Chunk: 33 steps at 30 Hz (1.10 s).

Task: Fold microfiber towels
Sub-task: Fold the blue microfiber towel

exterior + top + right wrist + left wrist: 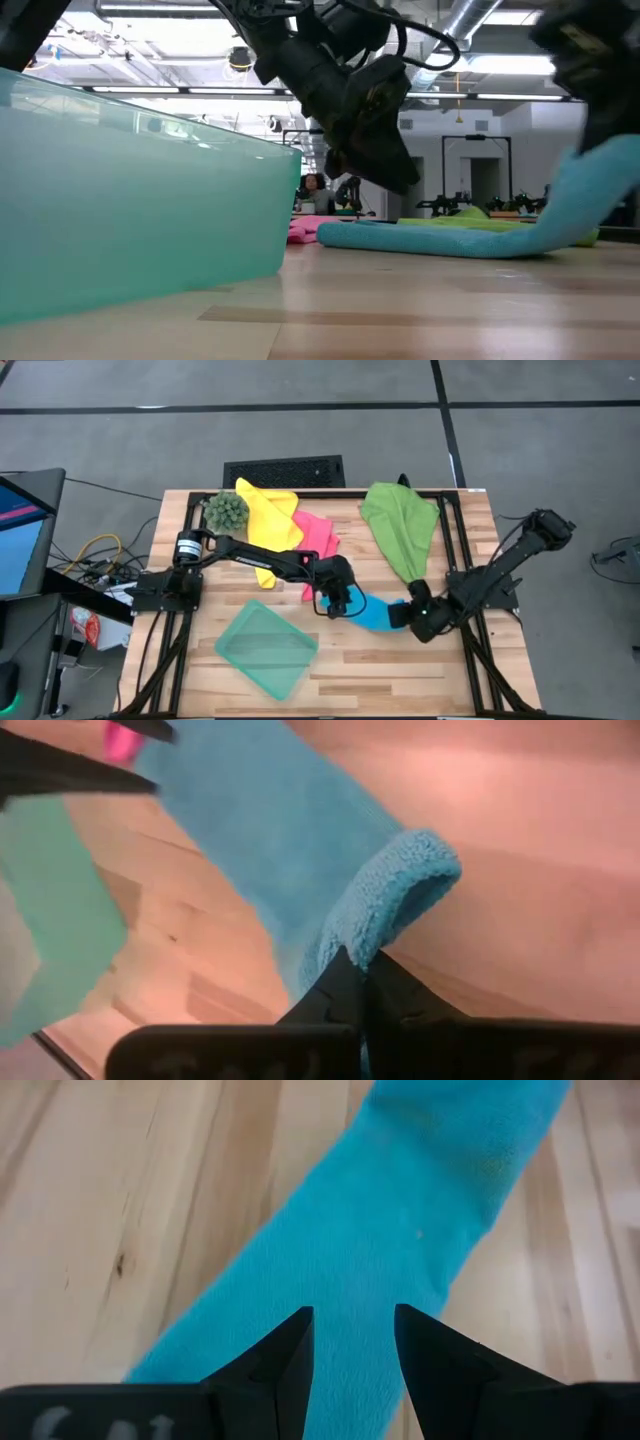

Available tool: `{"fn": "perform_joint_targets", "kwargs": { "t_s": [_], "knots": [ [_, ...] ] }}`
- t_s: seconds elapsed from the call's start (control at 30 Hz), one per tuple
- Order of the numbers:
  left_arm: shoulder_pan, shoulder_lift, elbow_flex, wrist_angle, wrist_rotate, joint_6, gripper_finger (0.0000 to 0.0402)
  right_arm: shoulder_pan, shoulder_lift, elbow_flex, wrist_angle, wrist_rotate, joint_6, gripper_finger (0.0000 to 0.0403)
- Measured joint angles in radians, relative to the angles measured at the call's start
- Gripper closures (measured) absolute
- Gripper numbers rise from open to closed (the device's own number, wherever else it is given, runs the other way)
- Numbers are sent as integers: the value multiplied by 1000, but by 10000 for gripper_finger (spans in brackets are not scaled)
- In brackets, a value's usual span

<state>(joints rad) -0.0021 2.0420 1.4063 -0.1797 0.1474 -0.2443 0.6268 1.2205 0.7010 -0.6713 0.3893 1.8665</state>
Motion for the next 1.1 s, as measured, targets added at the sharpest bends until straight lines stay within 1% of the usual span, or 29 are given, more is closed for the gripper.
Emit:
{"fn": "perform_joint_targets", "kwargs": {
  "t_s": [0.07, 0.2, 0.27, 0.4, 0.5, 0.6, 0.67, 0.77, 0.83, 0.9, 0.97, 1.03, 1.1],
  "knots": [
    [3, -3, 0, -24, -1, -1, 269, -51, 17, 30, 7, -12, -85, 384],
    [16, -40, 0, -103, -4, -3, 269, -141, 86, 76, 87, -42, -256, 384],
    [20, -67, 0, -156, -22, -3, 269, -183, 127, 103, 144, -51, -331, 385],
    [20, -126, 0, -259, -75, 16, 269, -257, 196, 156, 198, -52, -431, 382],
    [20, -169, 1, -330, -92, 43, 269, -305, 236, 196, 203, -59, -512, 380],
    [20, -200, 1, -403, -120, 63, 269, -347, 284, 231, 232, -96, -591, 381],
    [20, -218, 1, -466, -140, 69, 269, -366, 325, 254, 278, -116, -631, 382],
    [19, -229, 1, -513, -145, 69, 269, -393, 380, 265, 325, -142, -675, 378],
    [18, -234, 0, -559, -145, 69, 269, -410, 423, 287, 386, -162, -692, 375],
    [17, -236, 0, -577, -145, 69, 269, -425, 445, 303, 376, -171, -717, 375],
    [16, -236, 0, -608, -149, 69, 269, -440, 485, 333, 414, -183, -745, 376],
    [16, -236, 0, -617, -153, 67, 269, -454, 506, 349, 401, -188, -775, 377],
    [14, -236, 0, -637, -154, 65, 269, -466, 537, 375, 437, -202, -801, 377]
  ]
}}
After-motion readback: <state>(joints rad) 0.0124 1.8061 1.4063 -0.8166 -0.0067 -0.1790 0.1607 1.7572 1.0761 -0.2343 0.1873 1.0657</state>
